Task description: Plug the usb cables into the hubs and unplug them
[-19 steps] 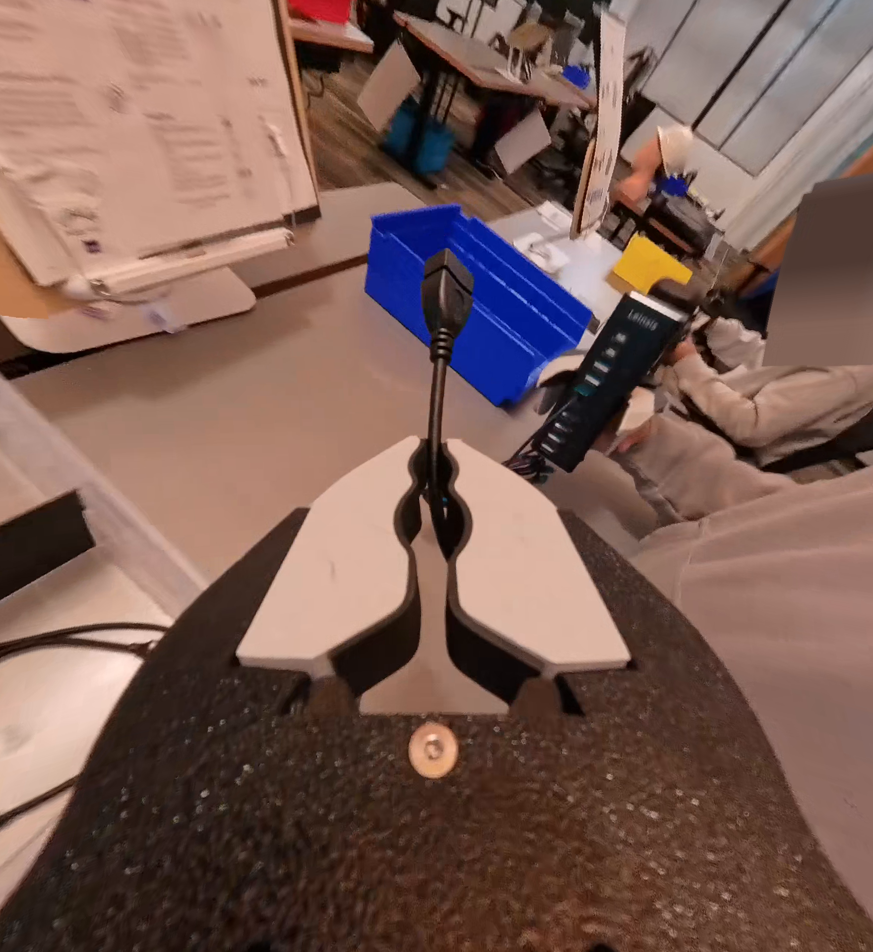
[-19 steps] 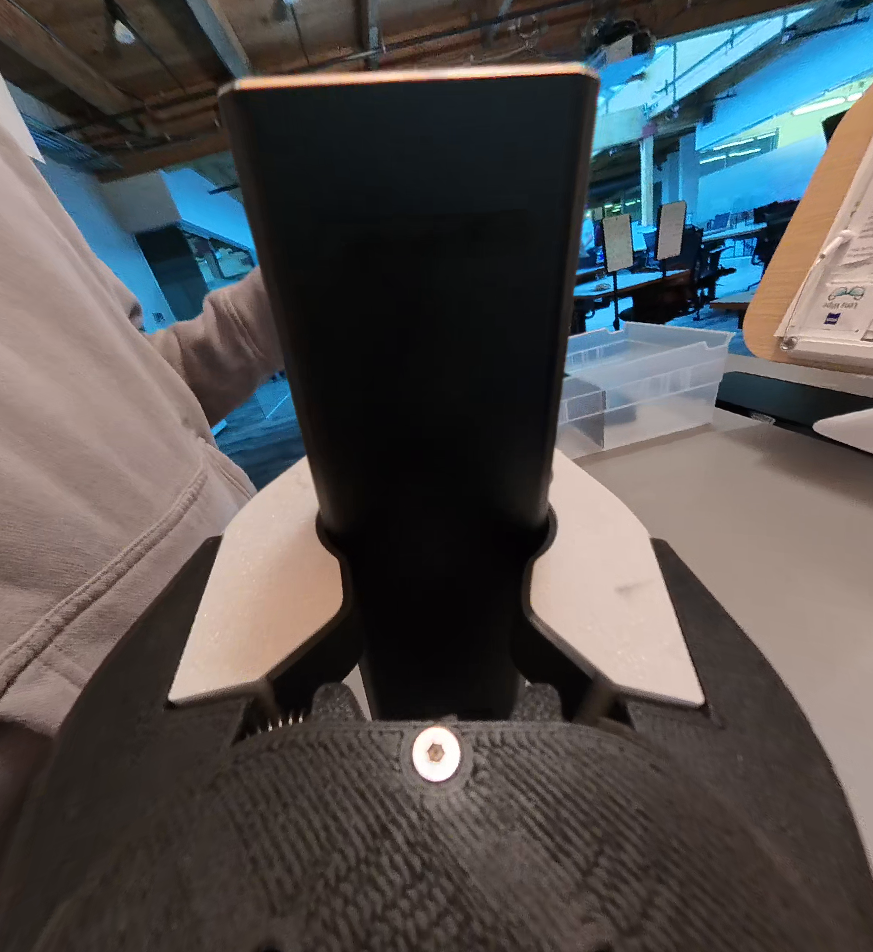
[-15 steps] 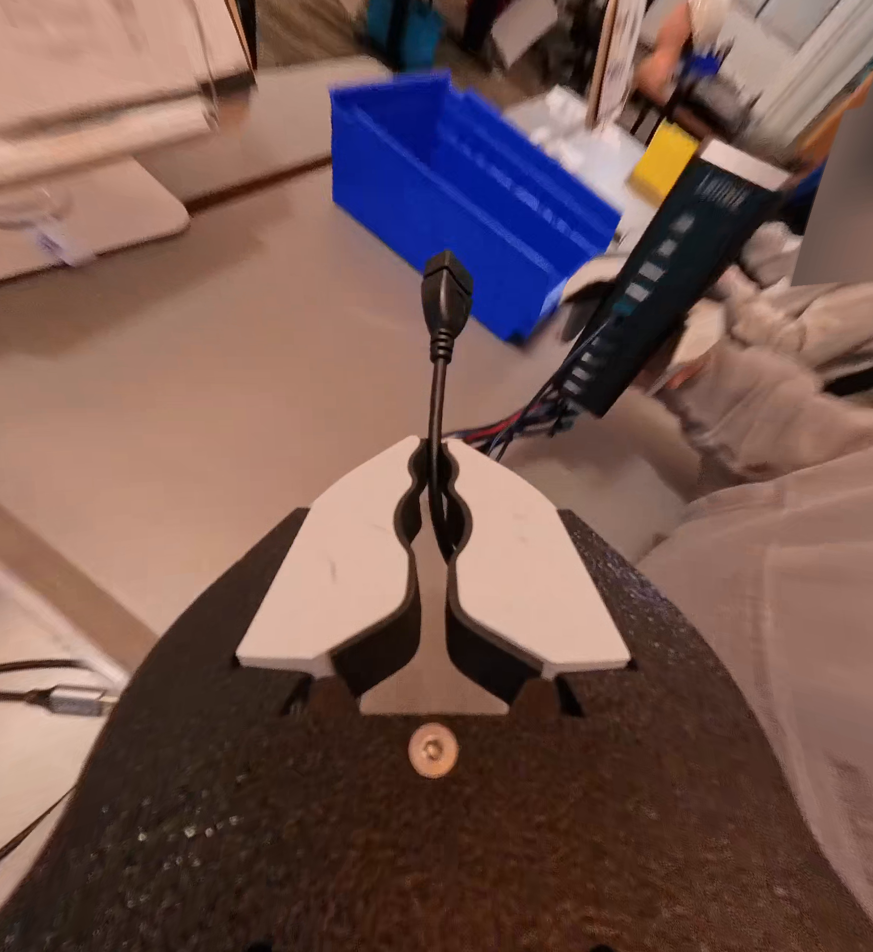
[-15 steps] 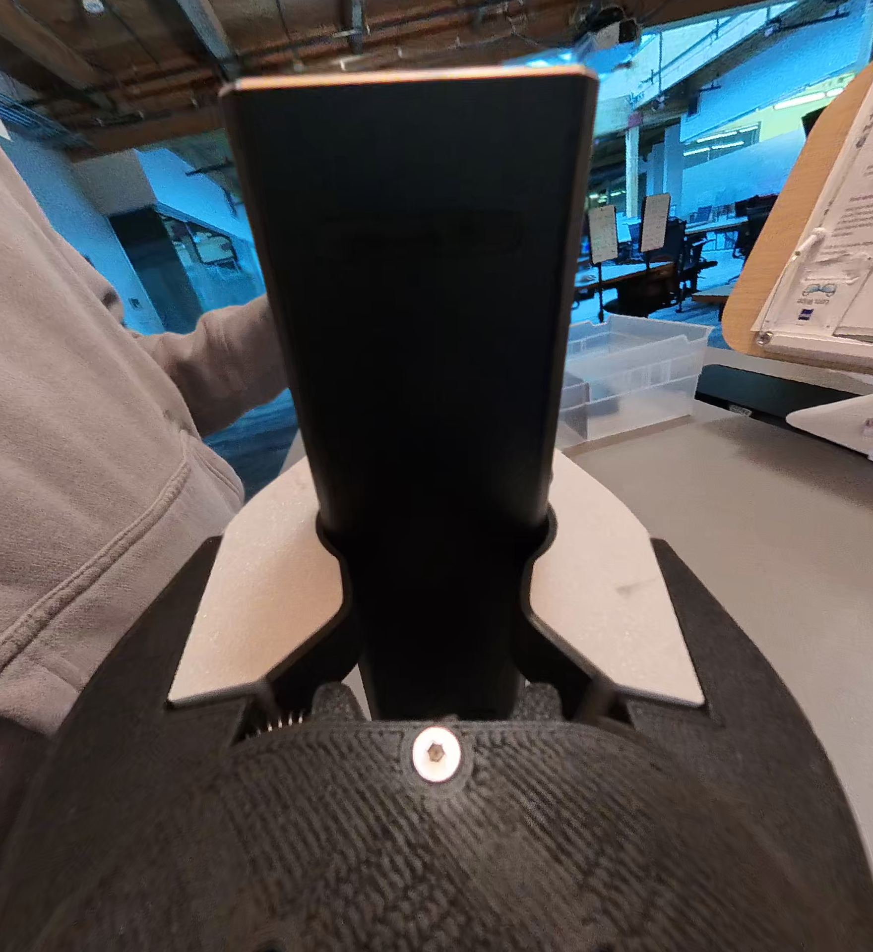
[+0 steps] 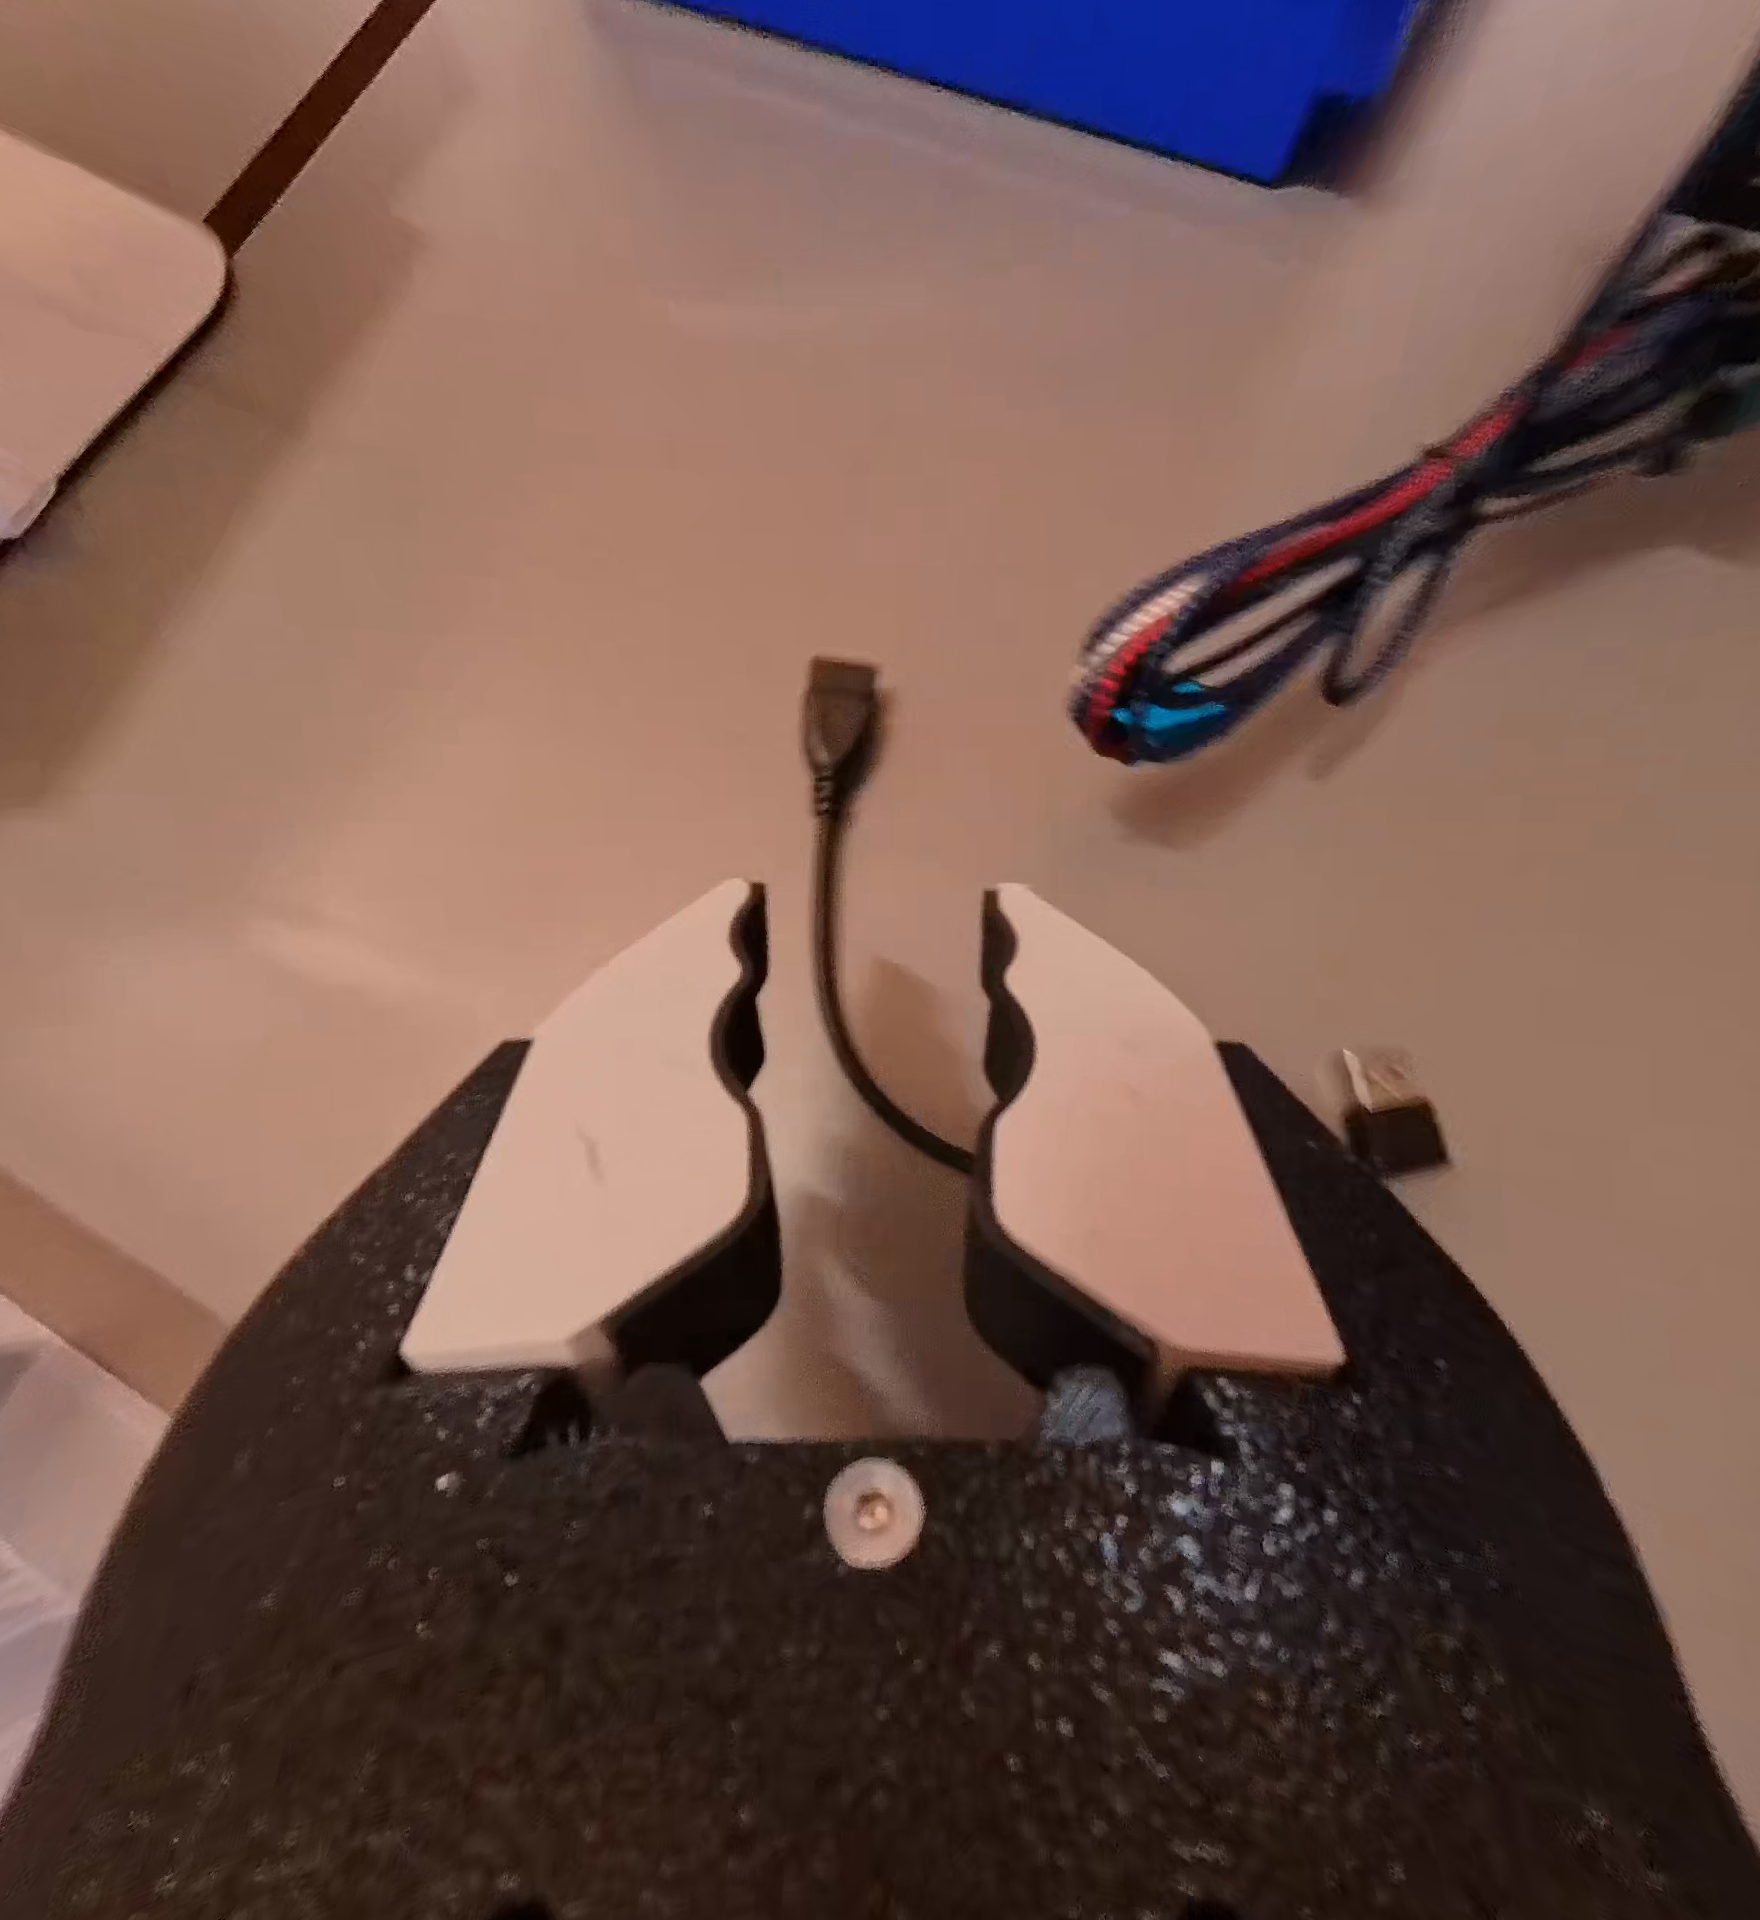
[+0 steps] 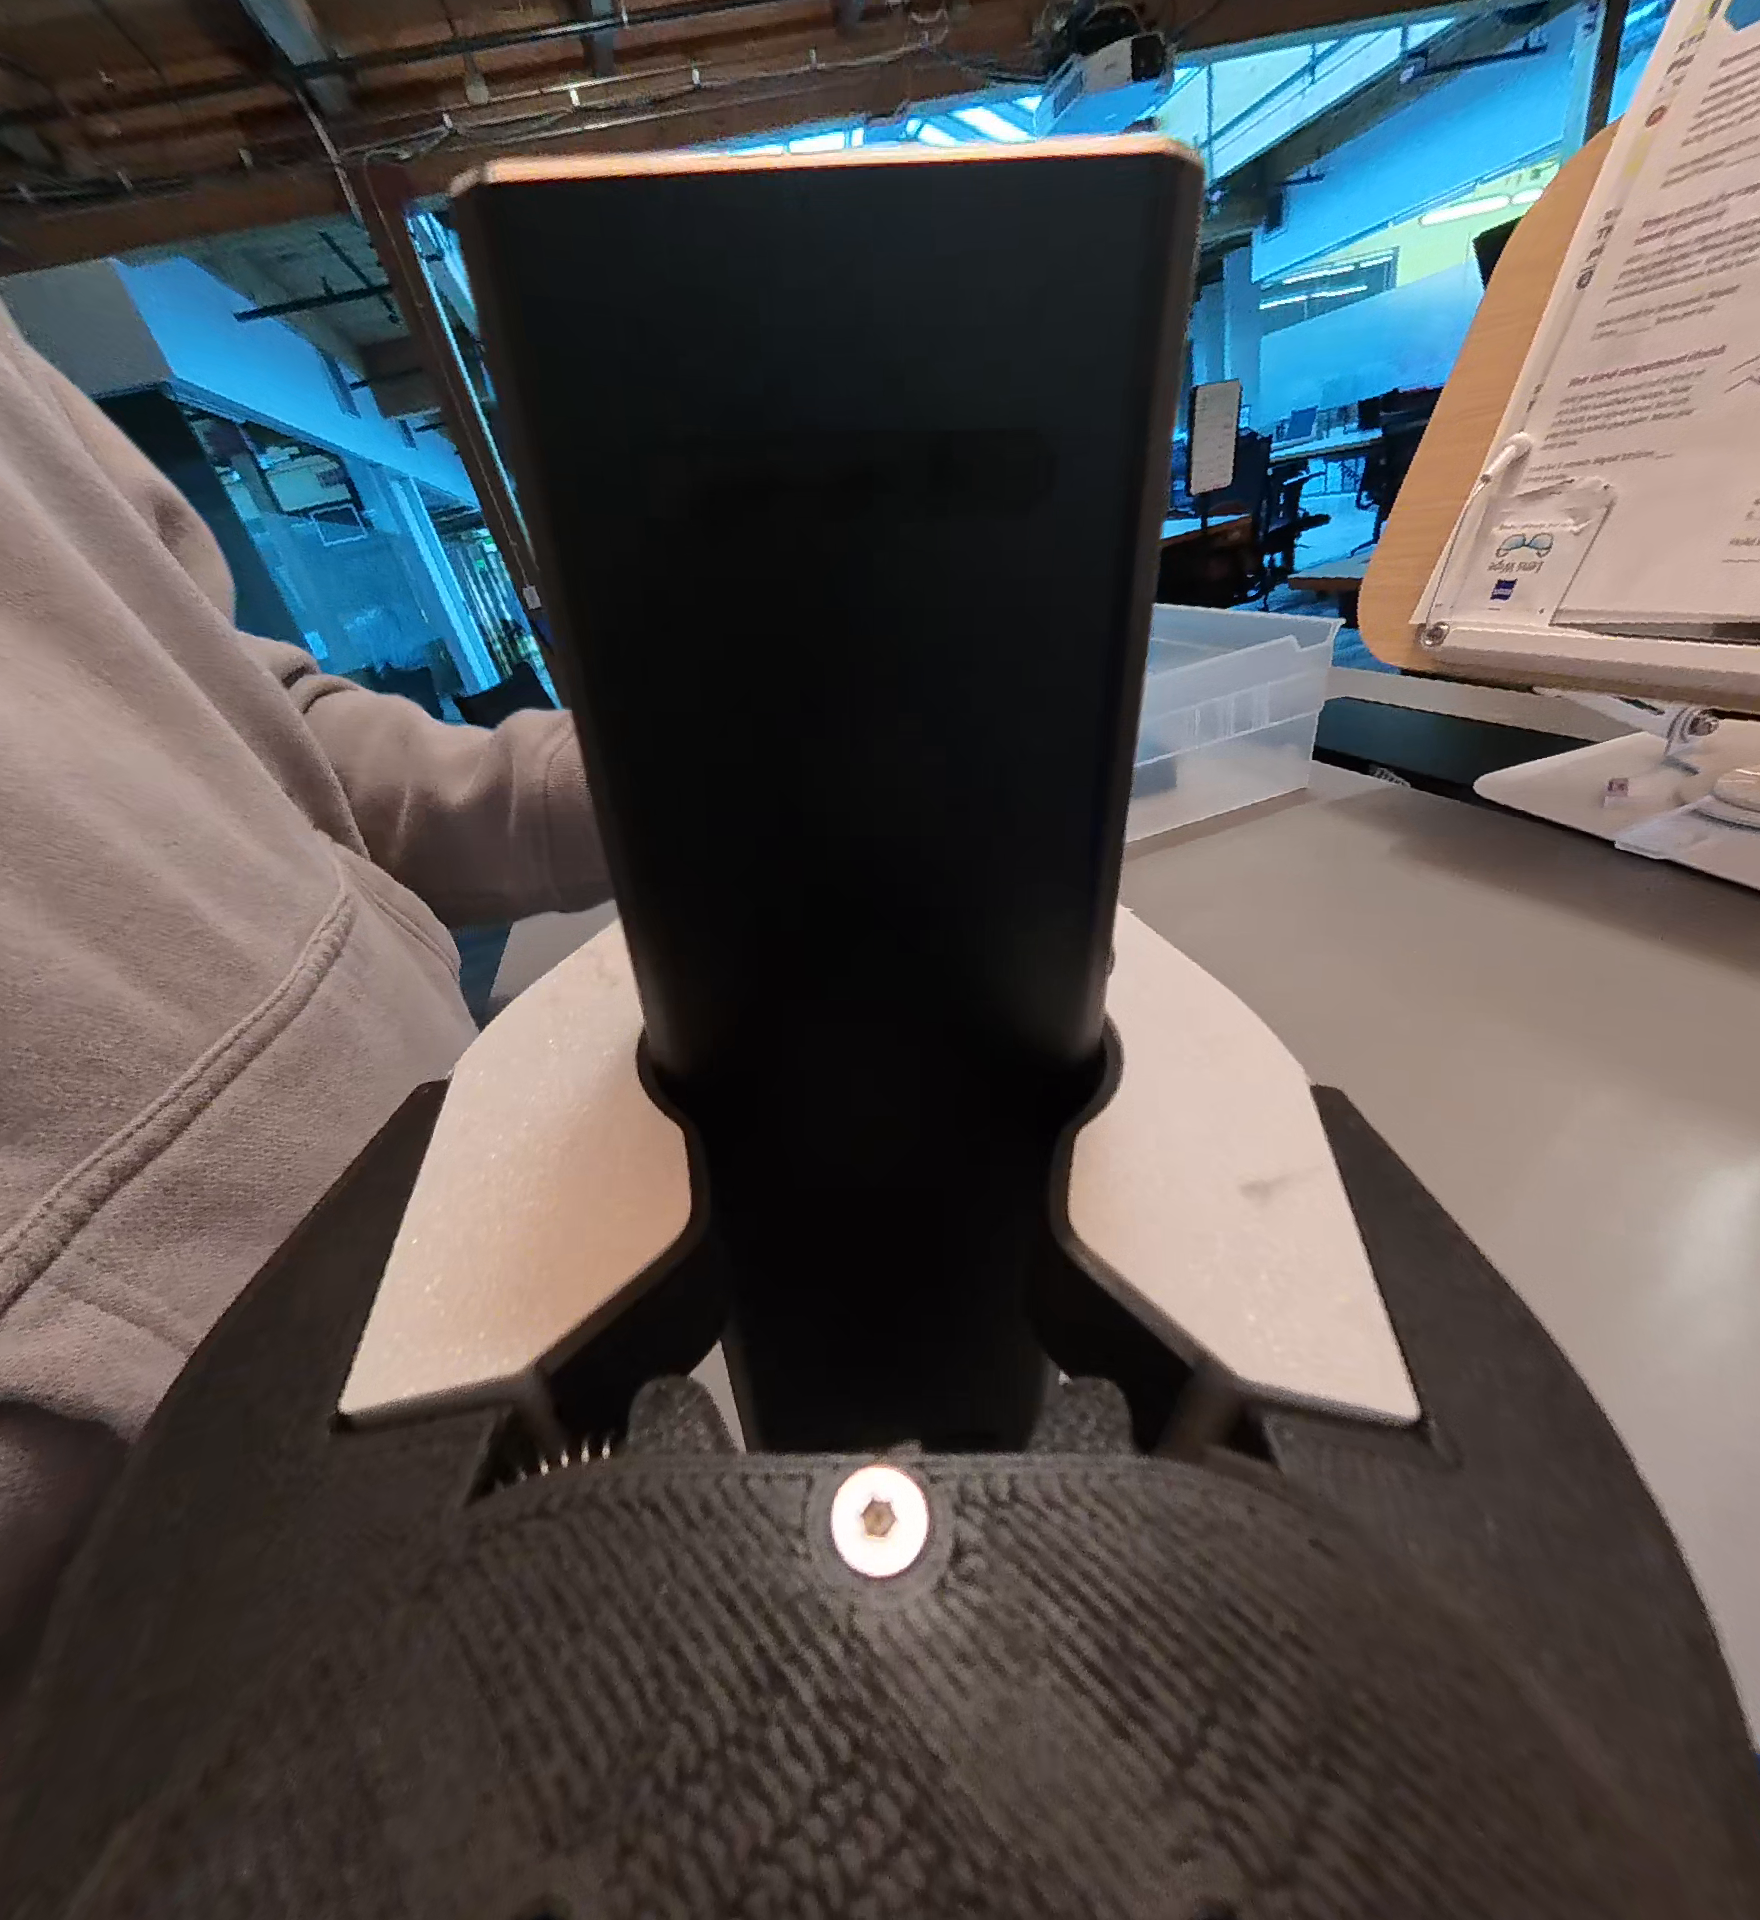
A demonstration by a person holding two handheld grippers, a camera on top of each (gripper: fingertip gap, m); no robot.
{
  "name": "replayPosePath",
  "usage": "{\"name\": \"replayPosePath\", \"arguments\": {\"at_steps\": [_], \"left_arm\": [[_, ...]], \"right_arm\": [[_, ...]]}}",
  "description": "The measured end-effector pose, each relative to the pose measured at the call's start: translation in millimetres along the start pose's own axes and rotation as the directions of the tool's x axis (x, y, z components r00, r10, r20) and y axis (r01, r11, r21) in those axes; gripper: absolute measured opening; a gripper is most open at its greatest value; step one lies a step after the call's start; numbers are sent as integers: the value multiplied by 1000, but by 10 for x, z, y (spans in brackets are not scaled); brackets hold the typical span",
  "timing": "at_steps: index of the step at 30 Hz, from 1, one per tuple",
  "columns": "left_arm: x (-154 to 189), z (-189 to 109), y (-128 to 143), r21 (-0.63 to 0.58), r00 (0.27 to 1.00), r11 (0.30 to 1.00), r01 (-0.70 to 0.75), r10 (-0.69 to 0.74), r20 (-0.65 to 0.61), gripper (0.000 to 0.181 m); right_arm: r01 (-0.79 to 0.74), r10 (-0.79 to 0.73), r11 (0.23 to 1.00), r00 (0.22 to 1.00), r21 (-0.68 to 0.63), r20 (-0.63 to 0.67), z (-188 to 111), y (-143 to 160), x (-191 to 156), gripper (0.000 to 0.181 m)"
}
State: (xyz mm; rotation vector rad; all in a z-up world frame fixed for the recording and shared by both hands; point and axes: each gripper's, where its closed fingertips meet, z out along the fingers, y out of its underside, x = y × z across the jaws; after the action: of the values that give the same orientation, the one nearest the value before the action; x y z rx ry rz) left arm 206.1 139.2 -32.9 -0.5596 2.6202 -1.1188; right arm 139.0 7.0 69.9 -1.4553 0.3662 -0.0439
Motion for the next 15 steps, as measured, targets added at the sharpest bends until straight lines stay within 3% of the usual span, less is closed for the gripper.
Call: {"name": "replayPosePath", "arguments": {"at_steps": [1,4,8,15], "left_arm": [[128,-48,10,9,998,1000,-26,27,-65,45],[597,-182,184,-42,963,995,-89,75,-261,50],[804,-154,429,-154,989,984,-87,67,-129,54],[1114,-10,555,-204,994,978,49,-67,-81,40]], "right_arm": [[2,-2,1000,1000,1,-8,-11,3,-4,73],[5,-4,1000,1000,10,-18,-30,11,-27,73],[4,-3,1000,999,11,-33,-40,38,-19,73],[1,-1,1000,999,4,-32,-20,38,-6,73]]}}
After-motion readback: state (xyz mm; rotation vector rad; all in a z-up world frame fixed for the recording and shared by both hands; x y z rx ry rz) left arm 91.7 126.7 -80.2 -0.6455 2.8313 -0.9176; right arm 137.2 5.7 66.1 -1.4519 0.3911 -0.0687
